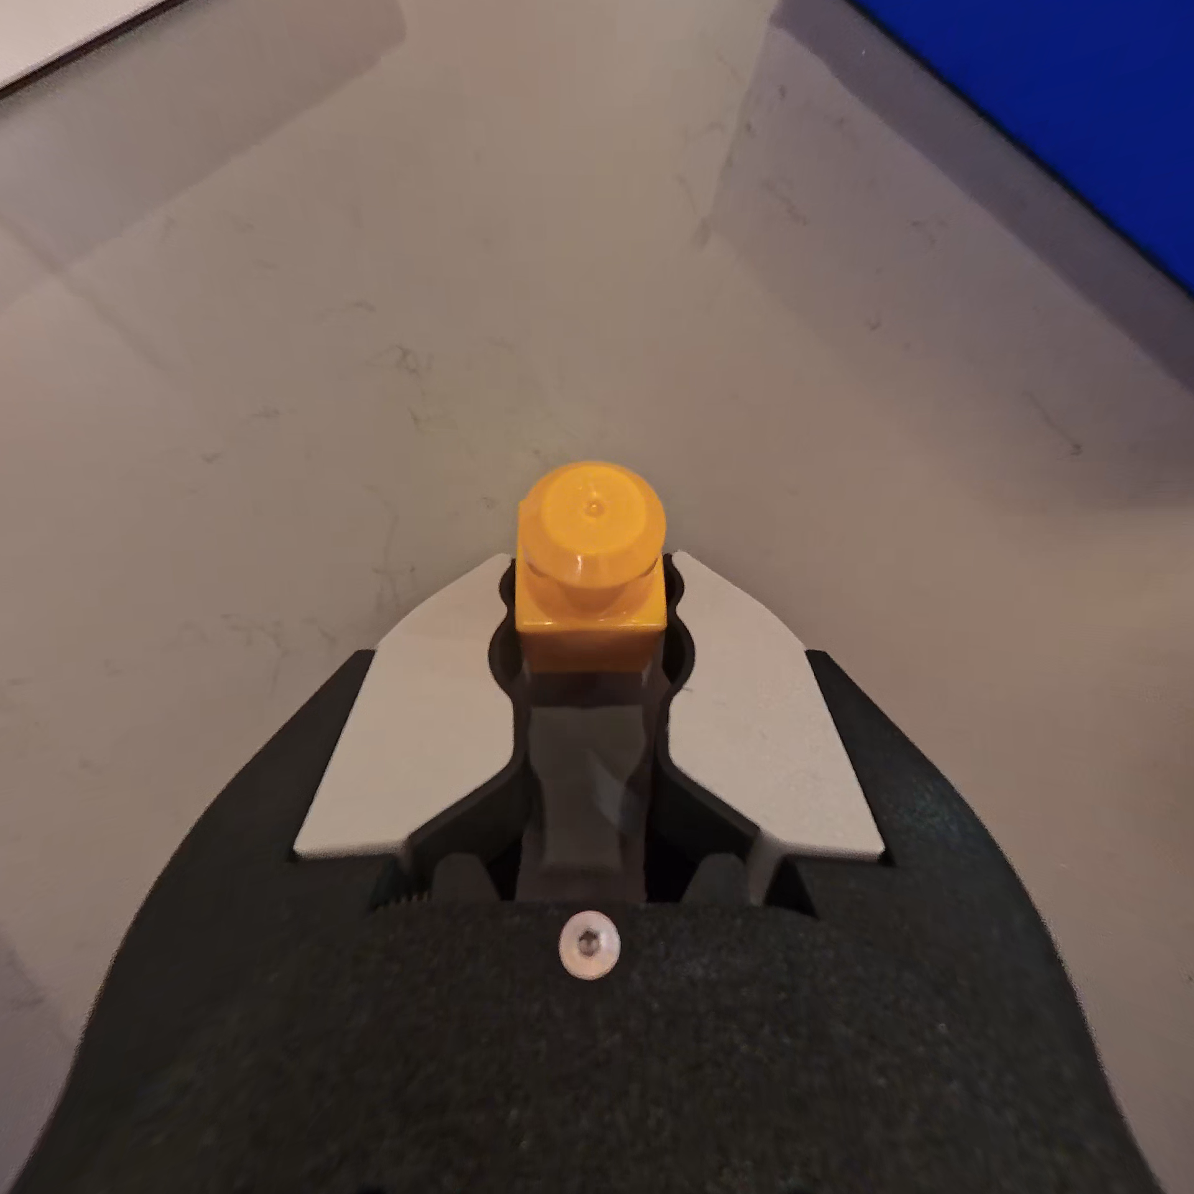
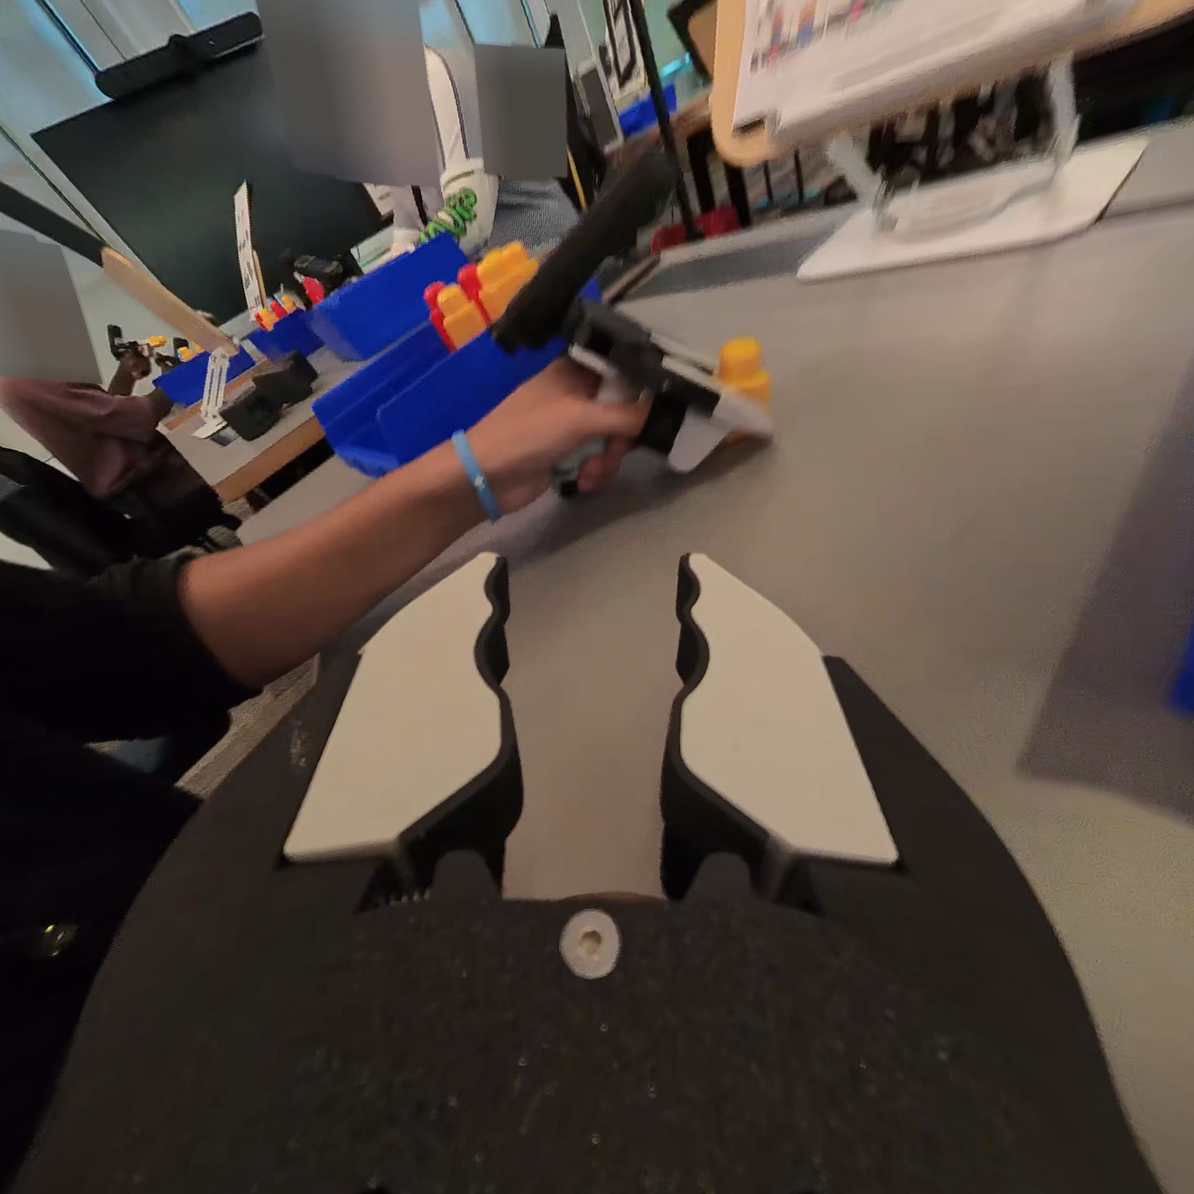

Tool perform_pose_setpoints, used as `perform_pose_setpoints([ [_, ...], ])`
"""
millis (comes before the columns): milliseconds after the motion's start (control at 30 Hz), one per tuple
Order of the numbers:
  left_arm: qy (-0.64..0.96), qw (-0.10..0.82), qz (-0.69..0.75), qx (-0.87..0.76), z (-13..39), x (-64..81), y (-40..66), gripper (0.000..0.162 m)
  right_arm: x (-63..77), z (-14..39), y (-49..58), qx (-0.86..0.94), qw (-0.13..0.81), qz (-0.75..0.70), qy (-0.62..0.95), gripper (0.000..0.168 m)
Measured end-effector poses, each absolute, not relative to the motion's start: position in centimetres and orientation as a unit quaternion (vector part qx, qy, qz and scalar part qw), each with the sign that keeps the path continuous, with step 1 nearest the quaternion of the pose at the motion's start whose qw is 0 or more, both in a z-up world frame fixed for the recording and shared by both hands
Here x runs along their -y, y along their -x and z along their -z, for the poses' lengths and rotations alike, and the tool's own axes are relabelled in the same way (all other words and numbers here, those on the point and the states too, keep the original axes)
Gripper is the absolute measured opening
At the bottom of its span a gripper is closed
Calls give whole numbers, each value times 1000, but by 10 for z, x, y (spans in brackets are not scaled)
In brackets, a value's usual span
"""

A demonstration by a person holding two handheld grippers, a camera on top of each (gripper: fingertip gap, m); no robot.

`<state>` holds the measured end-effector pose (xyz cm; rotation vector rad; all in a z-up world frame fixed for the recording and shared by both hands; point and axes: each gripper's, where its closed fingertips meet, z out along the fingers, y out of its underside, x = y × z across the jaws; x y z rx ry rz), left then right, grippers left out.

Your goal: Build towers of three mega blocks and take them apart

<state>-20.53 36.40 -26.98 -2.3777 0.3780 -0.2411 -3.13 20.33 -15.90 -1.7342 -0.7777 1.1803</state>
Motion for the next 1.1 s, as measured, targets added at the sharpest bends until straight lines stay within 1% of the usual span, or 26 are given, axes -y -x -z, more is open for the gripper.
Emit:
perform_pose_setpoints([
  [133, 920, 355, 86, -144, 270, -361, 205, 42, -184, 188, 37, 296, 391, -481, 727, 50],
  [200, 920, 354, 87, -141, 270, -358, 205, 52, -195, 190, 37, 297, 393, -466, 735, 50],
  [300, 915, 367, 99, -133, 258, -346, 206, 54, -226, 189, 43, 319, 397, -420, 752, 51],
  [367, 917, 368, 92, -127, 250, -326, 212, 63, -251, 184, 57, 341, 393, -387, 761, 53],
  [433, 910, 389, 107, -100, 237, -295, 216, 64, -272, 186, 79, 382, 371, -337, 776, 60],
  [533, 889, 438, 119, -49, 226, -243, 228, 63, -298, 196, 121, 451, 343, -253, 784, 61],
  [600, 869, 479, 125, -16, 220, -215, 236, 61, -305, 212, 154, 496, 303, -220, 783, 66],
  [767, 848, 508, 152, 15, 211, -181, 243, 61, -330, 233, 214, 553, 269, -140, 776, 62],
  [833, 849, 510, 138, 2, 213, -178, 246, 60, -338, 242, 223, 562, 234, -110, 786, 63],
  [867, 853, 505, 132, -10, 215, -178, 247, 60, -343, 248, 223, 567, 210, -88, 792, 60],
  [967, 859, 496, 128, -27, 222, -177, 246, 60, -344, 261, 221, 579, 131, -75, 802, 36],
  [1033, 858, 491, 148, -24, 224, -176, 242, 59, -345, 259, 217, 586, 107, -64, 801, 36],
  [1100, 856, 488, 170, -22, 224, -174, 239, 57, -349, 243, 216, 588, 130, -68, 795, 36],
])
